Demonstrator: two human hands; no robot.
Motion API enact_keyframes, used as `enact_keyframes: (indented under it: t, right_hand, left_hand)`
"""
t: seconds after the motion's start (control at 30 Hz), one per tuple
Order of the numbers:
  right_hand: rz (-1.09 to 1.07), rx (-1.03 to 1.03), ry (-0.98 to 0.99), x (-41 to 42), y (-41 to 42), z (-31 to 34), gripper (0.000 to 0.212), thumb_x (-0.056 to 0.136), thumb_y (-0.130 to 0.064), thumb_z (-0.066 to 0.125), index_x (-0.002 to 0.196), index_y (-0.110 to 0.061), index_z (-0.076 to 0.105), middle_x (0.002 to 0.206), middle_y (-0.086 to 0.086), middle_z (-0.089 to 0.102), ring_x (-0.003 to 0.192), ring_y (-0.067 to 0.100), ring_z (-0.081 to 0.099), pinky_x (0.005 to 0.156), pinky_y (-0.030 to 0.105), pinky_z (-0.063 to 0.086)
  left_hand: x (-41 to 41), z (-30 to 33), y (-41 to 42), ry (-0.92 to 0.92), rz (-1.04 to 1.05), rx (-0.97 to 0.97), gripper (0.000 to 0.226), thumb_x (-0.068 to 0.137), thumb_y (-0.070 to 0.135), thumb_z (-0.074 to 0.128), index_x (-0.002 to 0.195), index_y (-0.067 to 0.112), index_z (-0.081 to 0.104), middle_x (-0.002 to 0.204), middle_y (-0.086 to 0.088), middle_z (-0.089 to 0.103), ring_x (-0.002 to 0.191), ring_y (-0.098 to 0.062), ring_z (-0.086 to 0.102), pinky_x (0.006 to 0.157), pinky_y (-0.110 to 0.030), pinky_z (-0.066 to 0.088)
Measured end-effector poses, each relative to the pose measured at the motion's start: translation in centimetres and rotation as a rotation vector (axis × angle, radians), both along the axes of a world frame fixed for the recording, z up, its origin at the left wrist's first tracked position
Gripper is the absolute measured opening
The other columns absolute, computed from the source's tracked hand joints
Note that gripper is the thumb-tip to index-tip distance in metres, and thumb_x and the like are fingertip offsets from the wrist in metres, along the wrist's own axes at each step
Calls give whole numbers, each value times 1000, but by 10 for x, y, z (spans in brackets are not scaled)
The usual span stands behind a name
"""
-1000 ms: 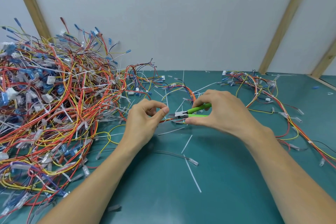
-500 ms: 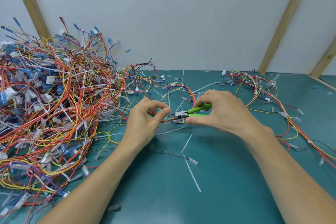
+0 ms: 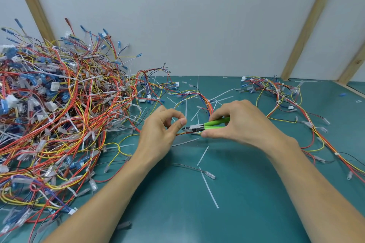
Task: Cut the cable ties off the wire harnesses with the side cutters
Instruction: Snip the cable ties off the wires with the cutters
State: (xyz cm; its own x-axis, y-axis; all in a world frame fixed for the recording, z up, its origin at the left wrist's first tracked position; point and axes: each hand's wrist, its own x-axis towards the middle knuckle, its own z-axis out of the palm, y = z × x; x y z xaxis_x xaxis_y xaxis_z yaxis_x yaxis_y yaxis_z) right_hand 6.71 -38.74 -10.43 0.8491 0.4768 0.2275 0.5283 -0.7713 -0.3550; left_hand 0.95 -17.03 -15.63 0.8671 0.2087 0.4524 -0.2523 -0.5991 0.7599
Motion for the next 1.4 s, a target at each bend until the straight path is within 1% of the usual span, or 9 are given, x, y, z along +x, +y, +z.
enact_keyframes:
  t: [0.17,0.3,0.47,0.53,0.67,0.83,1.0,1.13,1.4]
  right_hand:
    - [23,-25,24,-2,-1,1,45,62,-79,74,88,-42,78,79,-14,72,79,6,60,73,35,55]
    - [26,-33,45,-1,-1,2,49,59,-83,70,90,-45,77,83,-17,73,81,5,63,74,35,56]
    - [51,-37,48,-2,0,2,59,54,-88,57,87,-44,77,80,-10,73,79,11,64,72,38,56]
    - [51,-33,56,-2,1,2,54,56,-86,62,87,-44,77,81,-10,74,80,12,65,72,37,57]
    - [42,-26,71,-3,1,4,46,60,-80,68,88,-44,78,86,-11,76,85,11,67,75,36,58]
    - [20,-41,34,-6,2,4,36,67,-72,75,87,-42,79,79,-9,74,79,11,62,71,34,56]
    - [-3,-34,40,-7,3,4,36,65,-73,75,86,-44,79,81,-11,76,82,10,65,74,34,57]
    - [-17,-28,26,-7,4,3,36,64,-75,75,85,-46,78,78,-12,75,78,9,64,71,33,57]
    - [-17,-56,12,-7,3,5,37,65,-74,75,88,-45,79,77,-10,74,76,10,62,69,33,56]
  left_hand:
    - [0,-2,-1,-6,9,33,7,91,27,73,84,28,71,72,7,39,66,-9,44,64,-29,36]
    - [-2,-1,-3,-28,12,51,9,91,24,73,84,27,70,73,6,40,68,-9,46,63,-22,33]
    - [-4,-1,-5,-58,33,61,9,91,20,73,84,24,69,74,0,45,71,-14,49,71,-31,41]
    - [-4,0,-7,-65,38,67,9,91,20,73,84,23,69,74,0,46,72,-15,50,71,-35,42]
    - [-5,0,-7,-73,39,73,9,91,19,73,83,23,69,74,-1,46,71,-16,50,70,-37,43]
    - [-4,0,-7,-72,44,81,11,91,19,73,83,25,68,73,1,45,70,-14,50,69,-36,42]
    - [-4,0,-7,-67,50,79,12,91,19,73,82,25,68,72,2,44,70,-13,49,69,-33,41]
    - [-5,0,-7,-67,55,73,12,91,18,73,82,25,67,72,2,44,70,-14,49,69,-32,41]
    - [-5,1,-8,-65,54,85,11,90,18,73,82,24,68,73,2,45,70,-15,50,70,-36,43]
